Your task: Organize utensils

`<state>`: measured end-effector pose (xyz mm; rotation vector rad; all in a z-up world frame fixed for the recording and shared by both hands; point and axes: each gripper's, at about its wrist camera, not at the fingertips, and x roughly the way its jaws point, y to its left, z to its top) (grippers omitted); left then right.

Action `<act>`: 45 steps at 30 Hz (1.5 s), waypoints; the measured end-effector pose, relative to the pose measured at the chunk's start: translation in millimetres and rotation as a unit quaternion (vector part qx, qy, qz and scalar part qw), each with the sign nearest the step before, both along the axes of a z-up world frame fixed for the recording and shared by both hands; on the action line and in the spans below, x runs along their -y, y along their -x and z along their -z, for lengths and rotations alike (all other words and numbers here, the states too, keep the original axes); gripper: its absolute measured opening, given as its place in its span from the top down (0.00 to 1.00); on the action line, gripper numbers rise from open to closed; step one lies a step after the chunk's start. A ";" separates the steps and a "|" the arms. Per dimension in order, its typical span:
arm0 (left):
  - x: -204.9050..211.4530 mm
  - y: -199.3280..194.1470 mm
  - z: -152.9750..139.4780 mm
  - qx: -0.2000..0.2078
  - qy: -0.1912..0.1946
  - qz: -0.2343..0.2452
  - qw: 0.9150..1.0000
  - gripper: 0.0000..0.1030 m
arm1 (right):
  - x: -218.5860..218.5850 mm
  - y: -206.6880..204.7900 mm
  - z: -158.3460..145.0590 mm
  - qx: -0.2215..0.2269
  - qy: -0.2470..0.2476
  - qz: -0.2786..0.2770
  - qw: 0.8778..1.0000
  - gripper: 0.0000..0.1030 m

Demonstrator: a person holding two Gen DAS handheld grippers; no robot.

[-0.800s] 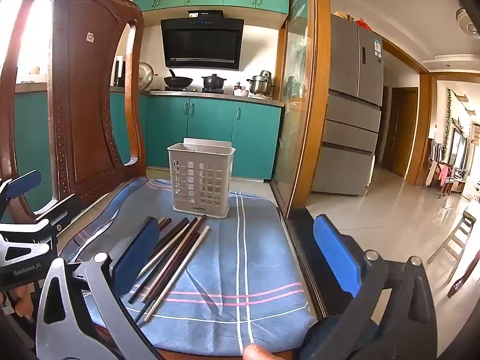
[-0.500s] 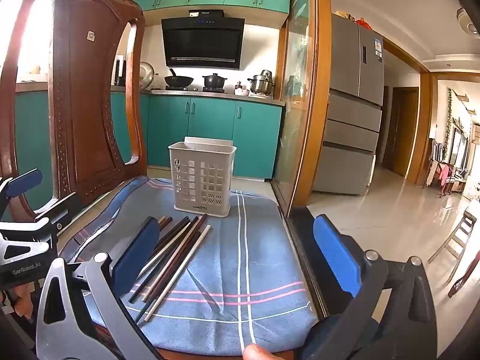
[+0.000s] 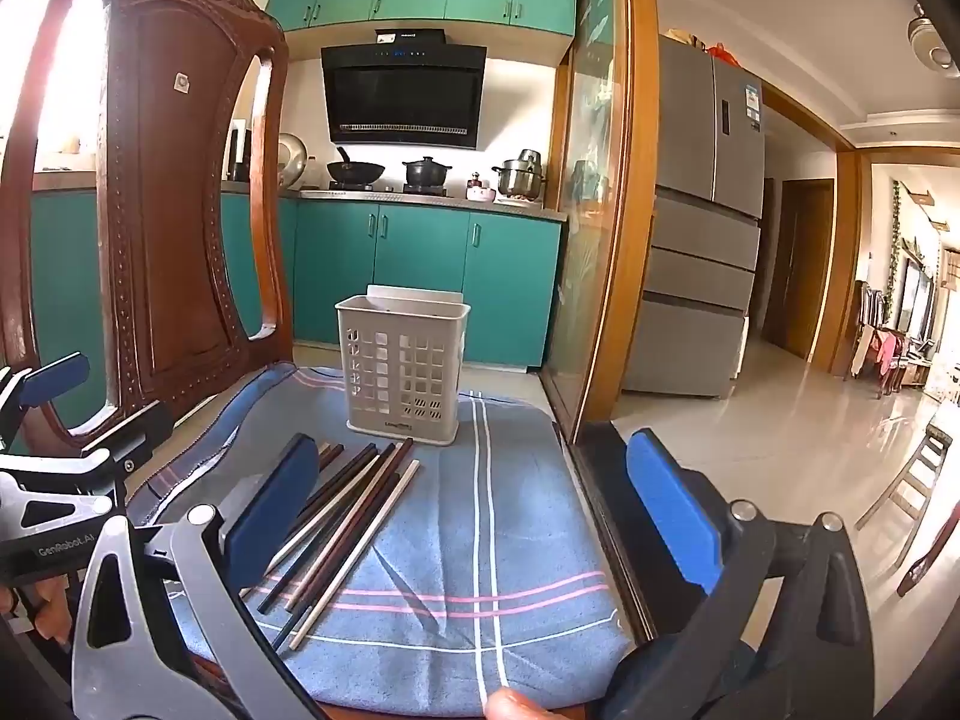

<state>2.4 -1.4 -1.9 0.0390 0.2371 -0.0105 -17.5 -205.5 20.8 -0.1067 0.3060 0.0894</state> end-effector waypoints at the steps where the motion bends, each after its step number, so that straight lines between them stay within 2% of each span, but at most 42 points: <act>1: 0.6 0.2 0.0 0.000 0.000 0.000 1.000 0.03 | -0.3 0.0 0.5 0.000 0.002 0.000 1.000 0.03; 45: 0.3 -2.8 0.4 -0.005 0.007 0.004 1.000 0.04 | 1.2 -6.3 9.7 -0.009 -0.003 0.011 1.000 0.03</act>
